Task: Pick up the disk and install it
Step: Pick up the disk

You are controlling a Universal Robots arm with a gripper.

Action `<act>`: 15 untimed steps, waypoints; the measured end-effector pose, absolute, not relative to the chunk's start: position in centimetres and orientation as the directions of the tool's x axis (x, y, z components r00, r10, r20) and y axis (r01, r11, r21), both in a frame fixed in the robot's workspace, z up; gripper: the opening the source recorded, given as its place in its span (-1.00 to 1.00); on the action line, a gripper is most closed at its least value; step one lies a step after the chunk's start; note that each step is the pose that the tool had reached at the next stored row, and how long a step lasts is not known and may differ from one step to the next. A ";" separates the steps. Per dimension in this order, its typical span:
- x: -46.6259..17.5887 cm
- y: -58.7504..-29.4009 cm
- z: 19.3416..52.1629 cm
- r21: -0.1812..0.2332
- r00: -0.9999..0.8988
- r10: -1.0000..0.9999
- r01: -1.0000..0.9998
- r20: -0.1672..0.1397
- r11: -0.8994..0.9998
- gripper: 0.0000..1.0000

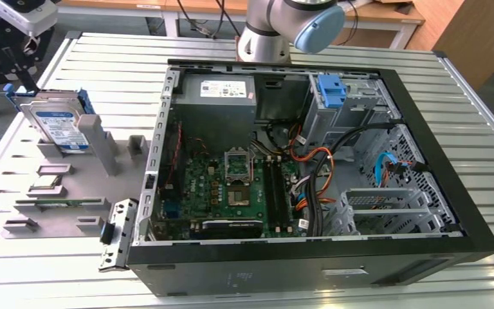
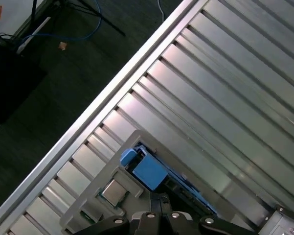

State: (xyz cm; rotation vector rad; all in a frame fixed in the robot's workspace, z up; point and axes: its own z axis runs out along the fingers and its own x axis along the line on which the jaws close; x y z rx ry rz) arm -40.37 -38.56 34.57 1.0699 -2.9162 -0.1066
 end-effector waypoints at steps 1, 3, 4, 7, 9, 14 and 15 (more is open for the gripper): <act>-40.4 -38.6 34.6 0.076 -0.751 -0.660 -0.658 0.008 0.749 -0.79; -40.4 -38.6 34.6 0.076 -0.727 -0.686 -0.684 0.008 0.726 -0.79; -40.4 -38.6 34.6 0.076 -0.715 -0.699 -0.696 0.008 0.714 -0.79; -40.4 -38.6 34.6 0.076 -0.677 -0.736 -0.734 0.008 0.675 -0.79; -40.4 -38.6 34.6 0.076 -0.650 -0.760 -0.757 0.008 0.649 -0.79; -40.4 -38.6 34.6 0.076 -0.585 -0.811 -0.808 0.008 0.584 -0.79; -40.4 -38.6 34.5 0.076 -0.572 -0.820 -0.818 0.008 0.571 -0.79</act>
